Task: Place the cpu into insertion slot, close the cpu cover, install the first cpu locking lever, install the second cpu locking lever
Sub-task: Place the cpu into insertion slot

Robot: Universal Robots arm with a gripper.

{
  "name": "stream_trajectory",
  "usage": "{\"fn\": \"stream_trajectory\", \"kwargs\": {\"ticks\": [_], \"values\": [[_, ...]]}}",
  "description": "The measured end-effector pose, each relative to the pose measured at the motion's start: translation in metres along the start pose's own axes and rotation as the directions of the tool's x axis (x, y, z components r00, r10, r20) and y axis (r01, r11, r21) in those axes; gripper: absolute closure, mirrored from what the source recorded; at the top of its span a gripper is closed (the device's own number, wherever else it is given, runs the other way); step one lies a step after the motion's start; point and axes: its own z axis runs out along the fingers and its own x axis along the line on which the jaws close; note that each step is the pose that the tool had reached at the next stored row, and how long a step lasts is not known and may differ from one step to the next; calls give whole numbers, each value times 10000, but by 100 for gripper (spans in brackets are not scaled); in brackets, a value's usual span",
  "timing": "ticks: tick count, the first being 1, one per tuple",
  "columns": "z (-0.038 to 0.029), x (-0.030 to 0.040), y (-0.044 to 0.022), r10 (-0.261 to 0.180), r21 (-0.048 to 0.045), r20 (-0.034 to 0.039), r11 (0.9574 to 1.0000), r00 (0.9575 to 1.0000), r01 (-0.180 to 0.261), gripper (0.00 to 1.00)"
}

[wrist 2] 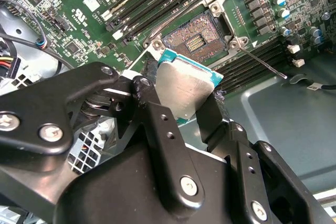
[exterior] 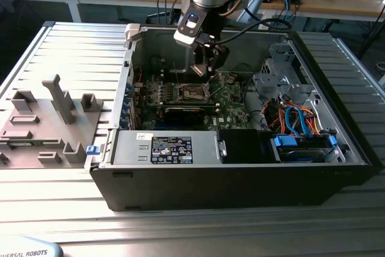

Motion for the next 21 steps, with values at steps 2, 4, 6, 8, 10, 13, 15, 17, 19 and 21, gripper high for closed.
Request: {"fn": "stream_trajectory", "kwargs": {"ticks": [2,4,6,8,10,13,15,17,19,21], "values": [[0,0,0,18,0,2,10000,10000,-18,46],[1,0,0,28,0,2,10000,10000,-28,46],[1,0,0,40,0,3,10000,10000,-40,46],[2,0,0,54,-1,4,10000,10000,-54,46],[2,0,0,70,-1,5,10000,10000,-70,46],[3,0,0,87,-1,6,10000,10000,-87,46],[4,0,0,98,-1,7,10000,10000,-98,46],[4,0,0,110,-1,7,9999,9999,-110,46],[5,0,-1,128,-1,9,9999,9999,-128,46],[5,0,0,139,-2,9,9999,9999,-139,46]]}}
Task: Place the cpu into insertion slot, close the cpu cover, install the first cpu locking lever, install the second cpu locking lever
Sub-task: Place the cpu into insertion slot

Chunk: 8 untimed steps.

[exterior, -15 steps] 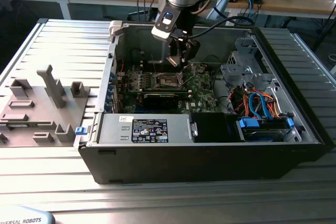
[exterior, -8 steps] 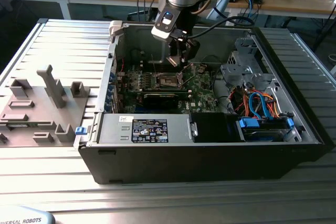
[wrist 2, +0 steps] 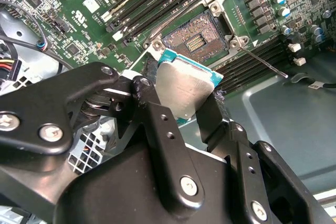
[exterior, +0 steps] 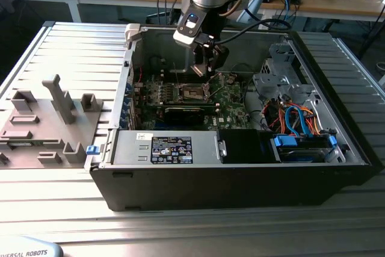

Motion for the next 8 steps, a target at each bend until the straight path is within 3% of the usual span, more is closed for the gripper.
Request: {"fn": "stream_trajectory", "kwargs": {"ticks": [8], "values": [[3,0,0,144,-2,10,9999,9999,-144,46]]}}
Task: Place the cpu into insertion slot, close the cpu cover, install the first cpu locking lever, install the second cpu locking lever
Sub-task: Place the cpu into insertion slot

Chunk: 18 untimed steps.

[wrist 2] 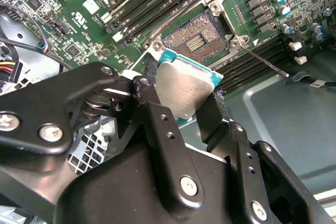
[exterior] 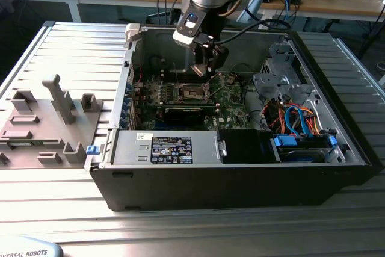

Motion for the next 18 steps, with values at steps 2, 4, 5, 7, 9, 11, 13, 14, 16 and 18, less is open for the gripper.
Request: {"fn": "stream_trajectory", "kwargs": {"ticks": [2,4,5,7,9,11,13,14,16,18], "values": [[1,0,0,24,0,2,10000,10000,-24,46],[2,0,0,67,-1,5,10000,10000,-67,46],[2,0,0,86,-1,6,10000,10000,-86,46],[3,0,0,105,-1,8,9999,9999,-105,46],[3,0,0,128,-2,9,9999,9999,-128,46],[4,0,0,165,-2,12,9999,9999,-165,46],[5,0,0,185,-3,13,9998,9998,-185,46],[5,0,-1,197,-3,14,9998,9998,-197,46],[6,0,-1,219,-3,15,9998,9998,-219,46],[7,0,-1,237,-4,16,9997,9997,-237,46]]}}
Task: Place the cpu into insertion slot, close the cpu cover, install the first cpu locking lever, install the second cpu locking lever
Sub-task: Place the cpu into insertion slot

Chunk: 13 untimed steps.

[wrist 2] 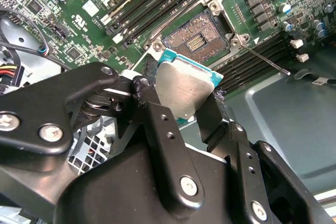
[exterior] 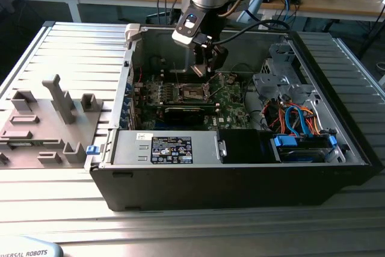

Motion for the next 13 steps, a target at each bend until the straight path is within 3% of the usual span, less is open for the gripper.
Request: {"fn": "stream_trajectory", "kwargs": {"ticks": [13], "values": [[6,0,0,162,-2,11,9999,9999,-162,46]]}}
